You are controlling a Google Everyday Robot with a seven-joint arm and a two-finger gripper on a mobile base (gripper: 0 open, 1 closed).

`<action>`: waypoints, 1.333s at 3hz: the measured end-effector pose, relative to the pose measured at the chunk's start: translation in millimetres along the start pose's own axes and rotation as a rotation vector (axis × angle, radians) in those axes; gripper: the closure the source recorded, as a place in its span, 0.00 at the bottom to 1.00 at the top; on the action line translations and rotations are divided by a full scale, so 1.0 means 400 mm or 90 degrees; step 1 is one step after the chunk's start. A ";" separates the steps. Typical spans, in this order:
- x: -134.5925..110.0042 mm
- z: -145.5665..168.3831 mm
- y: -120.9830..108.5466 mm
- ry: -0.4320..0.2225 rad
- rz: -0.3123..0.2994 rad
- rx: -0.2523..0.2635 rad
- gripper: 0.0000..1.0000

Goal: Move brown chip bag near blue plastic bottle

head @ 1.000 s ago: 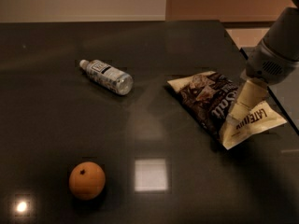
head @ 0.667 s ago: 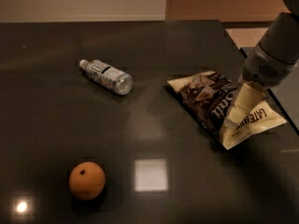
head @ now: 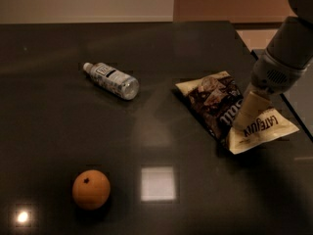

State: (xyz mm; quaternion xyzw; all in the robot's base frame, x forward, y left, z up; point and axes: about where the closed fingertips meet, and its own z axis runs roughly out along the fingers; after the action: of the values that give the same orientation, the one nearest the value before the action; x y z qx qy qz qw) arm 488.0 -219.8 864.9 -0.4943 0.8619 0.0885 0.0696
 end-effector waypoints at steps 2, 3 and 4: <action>-0.044 -0.022 -0.051 0.003 -0.013 0.026 0.88; -0.106 -0.037 -0.079 -0.010 -0.036 0.038 1.00; -0.191 -0.050 -0.097 -0.028 -0.067 0.045 1.00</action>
Offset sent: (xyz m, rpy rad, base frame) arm 0.0452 0.0085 0.0244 -0.0381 -0.0555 0.0365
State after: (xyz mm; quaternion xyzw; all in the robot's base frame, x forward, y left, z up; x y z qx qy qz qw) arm 559.2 -179.4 896.8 -0.5343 0.8356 0.0651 0.1102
